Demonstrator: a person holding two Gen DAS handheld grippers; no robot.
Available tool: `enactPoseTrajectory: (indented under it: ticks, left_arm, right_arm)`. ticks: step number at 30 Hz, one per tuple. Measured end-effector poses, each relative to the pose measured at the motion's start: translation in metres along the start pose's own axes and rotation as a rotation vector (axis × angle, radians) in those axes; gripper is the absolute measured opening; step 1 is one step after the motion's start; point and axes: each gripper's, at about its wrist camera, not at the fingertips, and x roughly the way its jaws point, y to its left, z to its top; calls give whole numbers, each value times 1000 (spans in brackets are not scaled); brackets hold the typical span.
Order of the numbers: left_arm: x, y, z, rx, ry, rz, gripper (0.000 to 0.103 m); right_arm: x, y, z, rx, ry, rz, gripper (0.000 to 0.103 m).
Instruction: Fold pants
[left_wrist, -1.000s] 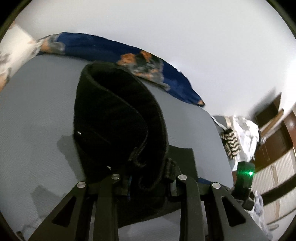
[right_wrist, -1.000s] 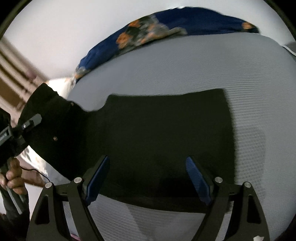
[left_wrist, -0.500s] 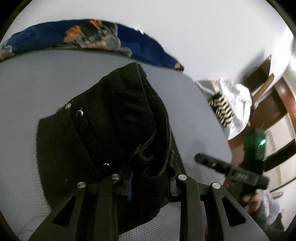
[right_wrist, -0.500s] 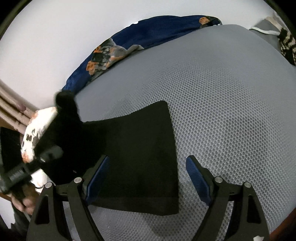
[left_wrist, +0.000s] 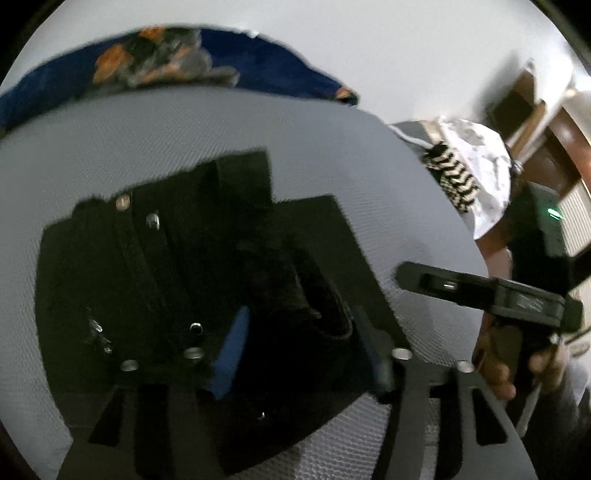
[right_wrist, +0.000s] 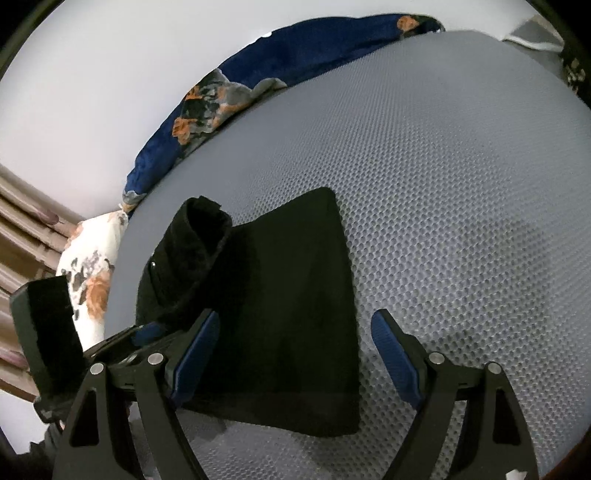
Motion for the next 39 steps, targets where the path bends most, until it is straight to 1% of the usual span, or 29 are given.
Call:
enactPoseTrajectory:
  ticks: [2, 4, 5, 7, 8, 10, 11, 15, 17, 18, 19, 23, 25, 26, 27, 28, 31, 33, 35, 37, 39]
  left_arm:
    - [-13, -5, -1, 41, -35, 3, 67]
    - [-26, -3, -2, 38, -71, 11, 68]
    - [-31, 1, -3, 23, -79, 16, 68]
    - [-41, 16, -5, -22, -96, 52, 68]
    - [-46, 24, -6, -44, -106, 72, 68]
    - [-56, 46, -10, -93, -121, 131, 68]
    - [-59, 54, -12, -116, -127, 150, 68]
    - [-73, 98, -25, -226, -141, 223, 68]
    - [-75, 111, -31, -255, -138, 261, 68]
    - [-74, 116, -34, -267, -133, 273, 68]
    - [-73, 120, -36, -280, -125, 280, 68]
    - [-62, 129, -44, -317, -93, 281, 68]
    - [-56, 130, -45, -321, -76, 281, 68]
    - [-54, 130, -45, -327, -72, 275, 68]
    - [-53, 130, -45, -331, -70, 269, 68]
    - [-53, 129, -45, -333, -69, 266, 68]
    - [-48, 127, -43, -336, -63, 263, 68]
    - [-46, 125, -42, -336, -59, 265, 68]
    - [-46, 124, -40, -340, -60, 266, 68]
    - [-47, 124, -39, -350, -59, 259, 68]
    - [-49, 124, -37, -354, -66, 258, 68]
  right_arm:
    - [4, 0, 1, 5, 12, 25, 83]
    - [8, 1, 2, 1, 26, 57, 83]
    - [11, 3, 3, -1, 36, 84, 83]
    - [19, 6, 5, -11, 64, 133, 83]
    - [24, 7, 7, -17, 76, 151, 81]
    - [35, 9, 10, -26, 106, 195, 75]
    - [41, 10, 12, -27, 124, 211, 74]
    - [60, 16, 17, -67, 164, 257, 72]
    - [67, 18, 21, -73, 174, 297, 71]
    - [73, 18, 24, -73, 185, 298, 70]
    - [78, 18, 26, -76, 189, 294, 67]
    - [90, 21, 37, -108, 195, 321, 58]
    - [96, 22, 41, -117, 201, 338, 51]
    - [100, 22, 44, -119, 204, 346, 49]
    - [103, 23, 46, -125, 207, 364, 42]
    - [107, 24, 47, -131, 214, 384, 37]
    - [122, 31, 47, -145, 263, 437, 31]
    - [128, 37, 47, -156, 259, 435, 28]
    - [129, 41, 47, -135, 245, 426, 26]
    - [124, 45, 45, -142, 227, 403, 19]
    - [111, 49, 43, -123, 200, 391, 13]
